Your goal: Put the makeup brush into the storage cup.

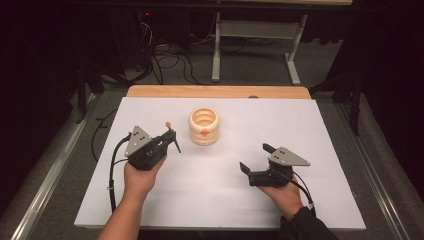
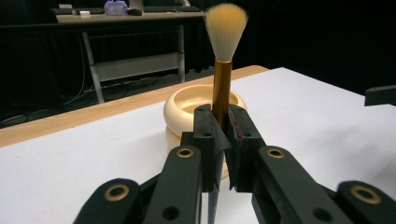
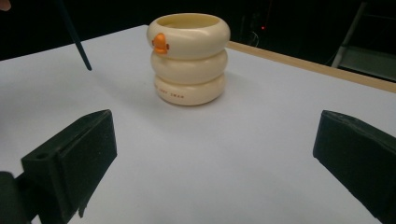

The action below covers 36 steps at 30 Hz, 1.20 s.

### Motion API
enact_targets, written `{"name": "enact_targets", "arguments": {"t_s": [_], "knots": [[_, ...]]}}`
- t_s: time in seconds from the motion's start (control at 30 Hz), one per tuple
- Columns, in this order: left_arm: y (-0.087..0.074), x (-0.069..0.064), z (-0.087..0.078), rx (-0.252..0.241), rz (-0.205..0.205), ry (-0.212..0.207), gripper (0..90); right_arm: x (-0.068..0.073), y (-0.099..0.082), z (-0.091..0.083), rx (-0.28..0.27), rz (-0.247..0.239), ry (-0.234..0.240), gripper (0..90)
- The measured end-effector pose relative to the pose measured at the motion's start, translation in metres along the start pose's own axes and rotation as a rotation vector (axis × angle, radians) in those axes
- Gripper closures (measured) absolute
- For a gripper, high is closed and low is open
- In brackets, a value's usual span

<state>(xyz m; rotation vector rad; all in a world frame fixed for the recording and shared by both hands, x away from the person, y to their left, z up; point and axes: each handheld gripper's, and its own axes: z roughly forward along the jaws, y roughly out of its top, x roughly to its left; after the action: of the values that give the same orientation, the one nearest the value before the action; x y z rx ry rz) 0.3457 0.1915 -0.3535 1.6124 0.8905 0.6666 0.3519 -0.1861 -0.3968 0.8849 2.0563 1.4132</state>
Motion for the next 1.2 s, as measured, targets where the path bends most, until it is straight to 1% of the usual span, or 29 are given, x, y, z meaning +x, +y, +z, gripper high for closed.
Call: {"name": "enact_targets", "arguments": {"t_s": [0.03,0.07,0.1,0.13,0.23,0.27,0.43,0.47,0.53,0.57,0.6,0.7,0.8,0.93,1.17,1.2], "knots": [[0.001,0.000,0.001,-0.006,-0.006,0.002,83.8,-0.003,-0.001,-0.003,-0.004,0.002,-0.008,1.1],[0.002,0.000,0.001,-0.002,-0.005,0.003,83.8,-0.007,-0.003,-0.008,-0.024,0.003,-0.019,1.1],[0.003,0.000,0.001,-0.003,-0.007,0.003,83.8,-0.007,-0.003,-0.008,-0.024,0.003,-0.019,1.1],[0.004,0.000,0.001,-0.001,-0.007,0.004,83.8,-0.011,-0.005,-0.012,-0.027,0.008,-0.026,1.1],[0.007,0.000,0.002,-0.001,-0.006,0.005,83.8,-0.013,-0.006,-0.016,-0.024,0.017,-0.031,1.1],[0.008,0.000,0.003,-0.001,-0.008,0.007,83.8,-0.016,-0.008,-0.020,-0.029,0.010,-0.039,1.1],[0.015,0.001,0.007,0.005,-0.015,0.008,83.8,-0.021,-0.012,-0.027,-0.030,0.011,-0.050,1.1],[0.016,0.001,0.008,0.004,-0.015,0.008,83.8,-0.021,-0.013,-0.029,-0.032,0.021,-0.054,1.1],[0.020,0.001,0.010,0.005,-0.017,0.005,83.8,-0.024,-0.015,-0.032,-0.036,0.020,-0.058,1.1],[0.022,0.001,0.012,0.004,-0.018,0.005,83.8,-0.024,-0.015,-0.032,-0.036,0.020,-0.058,1.1],[0.025,0.001,0.014,0.007,-0.013,-0.001,83.8,-0.025,-0.017,-0.033,-0.033,0.032,-0.061,1.1],[0.028,0.001,0.018,0.009,-0.010,-0.004,83.8,-0.025,-0.018,-0.033,-0.035,0.033,-0.062,1.1],[0.031,0.000,0.023,0.013,-0.009,-0.007,83.8,-0.024,-0.018,-0.033,-0.038,0.021,-0.056,1.1],[0.037,-0.001,0.029,0.012,-0.009,-0.014,83.8,-0.023,-0.019,-0.032,-0.039,0.025,-0.054,1.1],[0.041,0.000,0.033,0.004,-0.017,-0.020,83.8,-0.023,-0.020,-0.033,-0.036,0.031,-0.057,1.1],[0.042,0.000,0.034,0.001,-0.019,-0.021,83.8,-0.023,-0.020,-0.032,-0.037,0.022,-0.056,1.1]]}}
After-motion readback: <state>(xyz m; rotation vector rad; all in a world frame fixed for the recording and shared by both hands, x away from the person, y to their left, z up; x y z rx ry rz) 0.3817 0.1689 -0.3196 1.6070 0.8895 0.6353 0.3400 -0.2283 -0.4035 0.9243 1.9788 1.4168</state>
